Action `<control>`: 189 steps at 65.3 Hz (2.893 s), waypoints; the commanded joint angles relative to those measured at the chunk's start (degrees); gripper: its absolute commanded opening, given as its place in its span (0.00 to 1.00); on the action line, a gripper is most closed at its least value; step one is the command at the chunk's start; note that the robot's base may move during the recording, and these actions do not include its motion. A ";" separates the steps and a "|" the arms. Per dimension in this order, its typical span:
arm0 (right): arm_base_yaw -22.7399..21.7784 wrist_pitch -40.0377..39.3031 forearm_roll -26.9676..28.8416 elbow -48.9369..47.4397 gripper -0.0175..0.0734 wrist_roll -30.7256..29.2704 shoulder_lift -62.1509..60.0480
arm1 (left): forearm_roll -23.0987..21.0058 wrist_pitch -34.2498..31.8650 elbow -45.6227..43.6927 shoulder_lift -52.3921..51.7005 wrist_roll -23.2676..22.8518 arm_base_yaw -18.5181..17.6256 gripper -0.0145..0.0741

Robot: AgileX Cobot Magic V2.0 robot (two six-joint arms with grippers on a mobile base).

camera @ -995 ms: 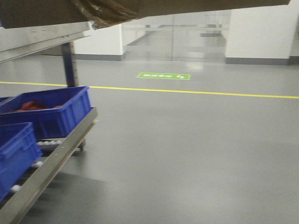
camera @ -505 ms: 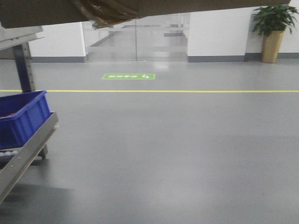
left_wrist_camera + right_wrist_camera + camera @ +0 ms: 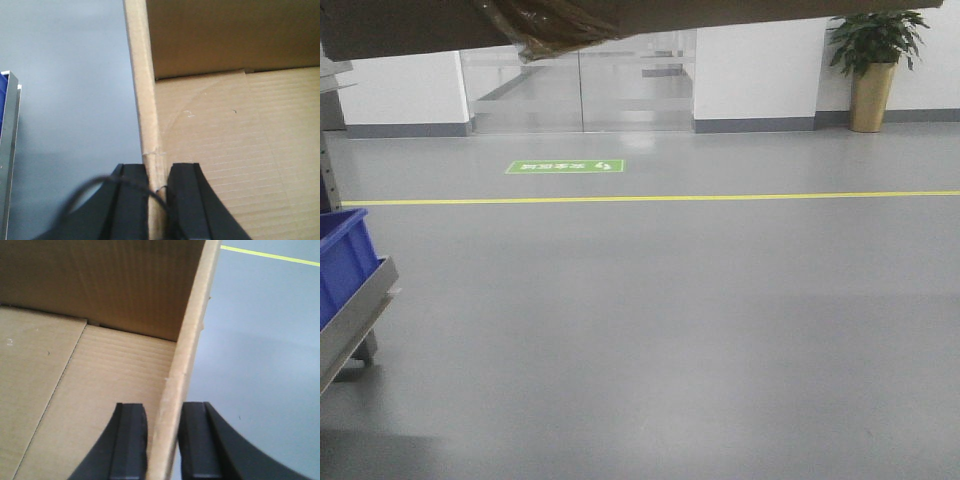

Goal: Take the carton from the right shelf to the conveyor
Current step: 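Hold the carton with both grippers while the base drives away, then hold the carton while the base approaches the red conveyor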

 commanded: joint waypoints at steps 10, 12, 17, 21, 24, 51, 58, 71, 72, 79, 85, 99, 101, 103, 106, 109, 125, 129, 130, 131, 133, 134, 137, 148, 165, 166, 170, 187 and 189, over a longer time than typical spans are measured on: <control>0.48 -5.75 2.09 0.04 0.12 0.40 -0.13 | -5.45 -2.84 -0.17 -0.59 -0.15 -1.44 0.14; 0.48 -5.75 2.09 0.04 0.12 0.40 -0.13 | -5.45 -2.84 -0.17 -0.59 -0.15 -1.44 0.14; 0.48 -5.75 2.09 0.04 0.12 0.40 -0.13 | -5.45 -2.84 -0.17 -0.59 -0.15 -1.44 0.14; 0.48 -5.75 2.09 0.04 0.12 0.40 -0.13 | -5.45 -2.84 -0.17 -0.59 -0.15 -1.44 0.14; 0.48 -5.89 2.09 0.04 0.12 0.40 -0.13 | -5.45 -2.84 -0.17 -0.59 -0.15 -1.44 0.14; 0.48 -6.15 2.09 0.04 0.12 0.40 -0.13 | -3.88 -2.84 -0.17 -0.49 -0.15 -1.44 0.14; 0.48 -6.41 2.09 0.04 0.12 0.40 -0.13 | -3.73 -2.84 -0.17 -0.39 -0.15 -1.44 0.14; 0.48 -8.67 2.09 0.04 0.12 0.40 -0.13 | -3.09 -2.84 -0.17 -0.35 -0.15 -1.44 0.14; 0.48 -8.82 2.09 0.04 0.12 0.40 -0.13 | -3.09 -2.84 -0.17 -0.35 -0.15 -1.44 0.14; 0.48 -10.15 2.09 0.04 0.12 0.40 -0.13 | -2.95 -2.84 -0.17 -0.35 -0.15 -1.44 0.14; 0.48 -10.97 2.09 0.04 0.12 0.40 -0.13 | -2.35 -2.84 -0.17 -0.35 -0.15 -1.44 0.14; 0.48 -11.51 2.09 0.04 0.12 0.40 -0.13 | -0.96 -2.84 -0.17 -0.35 -0.15 -1.44 0.14; 0.48 -11.51 2.09 0.04 0.12 0.40 -0.13 | -0.85 -2.84 -0.17 -0.35 -0.15 -1.44 0.14; 0.48 -11.51 2.09 0.04 0.12 0.40 -0.13 | -0.33 -2.84 -0.17 -0.35 -0.15 -1.44 0.14; 0.48 -11.49 2.20 0.04 0.12 0.40 -0.13 | 0.50 -2.84 -0.17 -0.35 -0.15 -1.44 0.14; 0.48 -11.49 2.20 0.04 0.12 0.40 -0.13 | 1.10 -2.84 -0.17 -0.35 -0.15 -1.44 0.14; 0.48 -11.49 2.20 0.04 0.12 0.40 -0.13 | 5.13 -2.84 -0.17 -0.35 -0.15 -1.44 0.14; 0.48 -11.49 2.20 0.04 0.12 0.40 -0.13 | 6.16 -2.84 -0.17 -0.35 -0.15 -1.44 0.14; 0.48 -11.49 2.20 0.04 0.12 0.40 -0.13 | 6.40 -2.84 -0.17 -0.35 -0.15 -1.44 0.14; 0.48 -11.49 2.20 0.04 0.12 0.40 -0.13 | 6.50 -2.84 -0.17 -0.35 -0.15 -1.44 0.14; 0.48 -11.49 2.20 0.04 0.12 0.40 -0.13 | 7.07 -2.84 -0.17 -0.35 -0.15 -1.44 0.14; 0.48 -11.49 2.20 0.04 0.12 0.40 -0.13 | 7.36 -2.84 -0.17 -0.35 -0.15 -1.44 0.14; 0.48 -11.49 2.20 0.04 0.12 0.40 -0.13 | 7.85 -2.84 -0.17 -0.35 -0.15 -1.44 0.14; 0.48 -11.49 2.20 0.04 0.12 0.40 -0.13 | 10.26 -2.84 -0.17 -0.35 -0.15 -1.44 0.14; 0.48 -11.49 2.20 0.04 0.12 0.40 -0.13 | 12.47 -2.84 -0.17 -0.35 -0.15 -1.44 0.14; 0.48 -11.49 2.20 0.04 0.12 0.40 -0.13 | 12.47 -2.84 -0.17 -0.35 -0.15 -1.44 0.14; 0.48 -11.49 2.20 0.04 0.12 0.40 -0.13 | 12.47 -2.84 -0.17 -0.35 -0.15 -1.44 0.14; 0.48 -11.49 2.20 0.04 0.12 0.40 -0.13 | 12.47 -2.84 -0.17 -0.35 -0.15 -1.44 0.14; 0.48 -11.49 2.20 0.04 0.12 0.40 -0.13 | 12.47 -2.84 -0.17 -0.35 -0.15 -1.44 0.14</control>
